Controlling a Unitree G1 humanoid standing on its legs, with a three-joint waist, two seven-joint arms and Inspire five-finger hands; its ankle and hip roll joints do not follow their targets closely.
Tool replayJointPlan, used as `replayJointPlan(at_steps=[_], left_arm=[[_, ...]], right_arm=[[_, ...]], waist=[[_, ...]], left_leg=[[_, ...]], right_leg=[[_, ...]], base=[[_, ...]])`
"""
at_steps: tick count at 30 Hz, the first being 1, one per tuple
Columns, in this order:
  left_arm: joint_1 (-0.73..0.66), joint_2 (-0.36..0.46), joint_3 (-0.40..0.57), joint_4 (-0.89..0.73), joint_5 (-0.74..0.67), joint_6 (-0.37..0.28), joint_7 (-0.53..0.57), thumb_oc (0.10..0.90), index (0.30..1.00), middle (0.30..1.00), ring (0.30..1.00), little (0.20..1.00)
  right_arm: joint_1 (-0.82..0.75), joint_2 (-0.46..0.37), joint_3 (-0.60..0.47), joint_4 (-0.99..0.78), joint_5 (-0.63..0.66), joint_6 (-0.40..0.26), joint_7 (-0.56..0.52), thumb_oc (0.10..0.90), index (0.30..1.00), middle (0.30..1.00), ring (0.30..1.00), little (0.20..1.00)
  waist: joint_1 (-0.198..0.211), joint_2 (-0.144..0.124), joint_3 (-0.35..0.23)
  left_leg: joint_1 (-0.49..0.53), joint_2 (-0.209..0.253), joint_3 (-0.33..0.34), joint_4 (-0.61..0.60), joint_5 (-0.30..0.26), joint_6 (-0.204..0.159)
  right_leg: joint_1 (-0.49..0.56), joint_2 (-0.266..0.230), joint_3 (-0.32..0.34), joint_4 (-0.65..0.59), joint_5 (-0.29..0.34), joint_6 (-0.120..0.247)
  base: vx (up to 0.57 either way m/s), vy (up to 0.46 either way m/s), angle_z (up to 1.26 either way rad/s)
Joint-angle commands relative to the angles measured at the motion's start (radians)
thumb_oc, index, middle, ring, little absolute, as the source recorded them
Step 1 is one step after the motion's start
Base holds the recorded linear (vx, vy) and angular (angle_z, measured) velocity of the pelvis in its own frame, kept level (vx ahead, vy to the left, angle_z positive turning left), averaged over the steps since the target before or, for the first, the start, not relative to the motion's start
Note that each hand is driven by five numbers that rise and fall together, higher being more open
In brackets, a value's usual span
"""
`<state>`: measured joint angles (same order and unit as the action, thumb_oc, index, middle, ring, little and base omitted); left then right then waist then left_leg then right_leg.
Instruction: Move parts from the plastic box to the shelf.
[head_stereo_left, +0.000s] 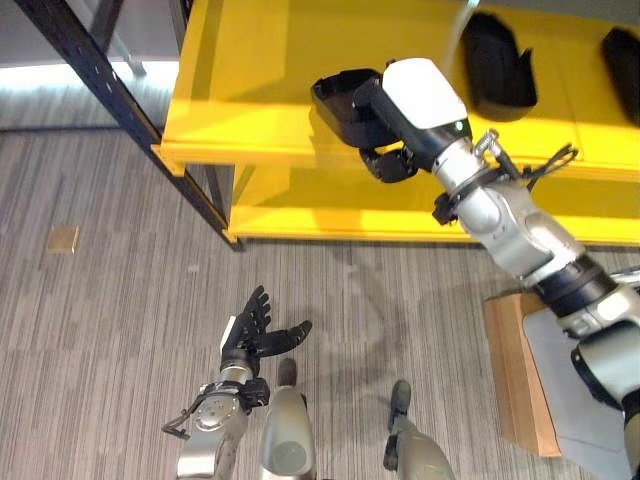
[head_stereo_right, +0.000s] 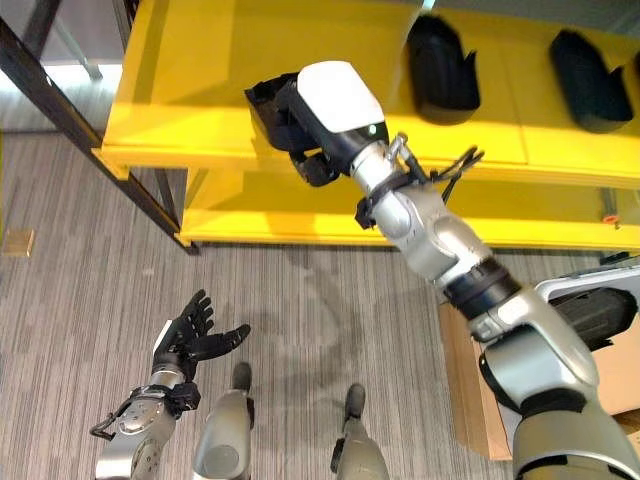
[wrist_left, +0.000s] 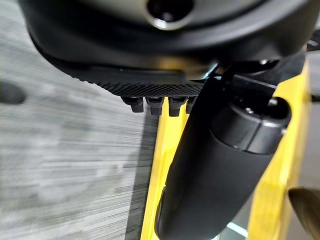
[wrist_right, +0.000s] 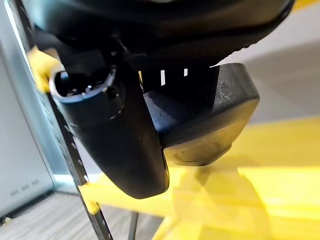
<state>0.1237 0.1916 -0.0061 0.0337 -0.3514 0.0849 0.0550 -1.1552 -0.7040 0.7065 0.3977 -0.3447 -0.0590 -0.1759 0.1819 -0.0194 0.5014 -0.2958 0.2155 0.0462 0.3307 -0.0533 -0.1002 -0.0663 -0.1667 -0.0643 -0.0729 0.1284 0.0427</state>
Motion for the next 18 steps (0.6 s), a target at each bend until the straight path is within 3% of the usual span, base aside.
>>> replayJointPlan(at_steps=[1, 3, 5, 9, 18], left_arm=[[0.031, 0.021, -0.002, -0.174, -0.041, -0.093, -0.001, 0.9, 1.0, 1.0, 1.0, 1.0], [0.026, 0.03, 0.0, -0.188, -0.059, -0.1, 0.001, 0.9, 1.0, 1.0, 1.0, 1.0], [0.025, 0.028, 0.001, -0.188, -0.059, -0.1, 0.002, 0.9, 1.0, 1.0, 1.0, 1.0], [0.018, 0.029, 0.005, -0.207, -0.076, -0.103, 0.004, 0.9, 1.0, 1.0, 1.0, 1.0], [0.009, 0.021, 0.012, -0.219, -0.084, -0.111, 0.017, 0.9, 1.0, 1.0, 1.0, 1.0]], right_arm=[[-0.243, -0.031, -0.023, -0.073, 0.067, -0.01, -0.103, 0.4, 0.3, 0.3, 0.3, 0.3], [-0.36, -0.037, 0.087, 0.074, 0.106, -0.002, -0.102, 0.4, 0.3, 0.3, 0.3, 0.3], [-0.366, -0.036, 0.091, 0.078, 0.107, -0.004, -0.103, 0.4, 0.3, 0.3, 0.3, 0.3], [-0.531, -0.005, 0.215, 0.288, 0.174, 0.004, -0.116, 0.4, 0.3, 0.3, 0.3, 0.3], [-0.663, 0.04, 0.298, 0.461, 0.224, 0.007, -0.136, 0.4, 0.3, 0.3, 0.3, 0.3]], waist=[[0.011, 0.035, -0.051], [0.021, 0.049, -0.013], [0.019, 0.051, -0.012], [0.026, 0.073, 0.018], [0.037, 0.084, 0.019]], left_leg=[[0.079, 0.095, -0.01, -0.177, 0.128, -0.011], [0.044, 0.097, -0.027, -0.152, 0.118, -0.017], [0.043, 0.097, -0.028, -0.151, 0.118, -0.017], [0.016, 0.093, -0.04, -0.144, 0.122, -0.021], [-0.031, 0.085, -0.051, -0.138, 0.125, -0.022]], right_leg=[[0.163, -0.091, -0.028, 0.057, -0.019, 0.003], [0.156, -0.088, -0.023, 0.078, -0.025, 0.002], [0.155, -0.087, -0.023, 0.078, -0.025, 0.002], [0.138, -0.091, -0.016, 0.102, -0.025, 0.002], [0.109, -0.097, -0.018, 0.108, -0.022, 0.001]], base=[[0.0, 0.0, 0.0], [0.01, 0.024, -0.05], [0.0, 0.0, 0.0], [0.02, 0.035, 0.03], [0.02, 0.037, 0.02]])
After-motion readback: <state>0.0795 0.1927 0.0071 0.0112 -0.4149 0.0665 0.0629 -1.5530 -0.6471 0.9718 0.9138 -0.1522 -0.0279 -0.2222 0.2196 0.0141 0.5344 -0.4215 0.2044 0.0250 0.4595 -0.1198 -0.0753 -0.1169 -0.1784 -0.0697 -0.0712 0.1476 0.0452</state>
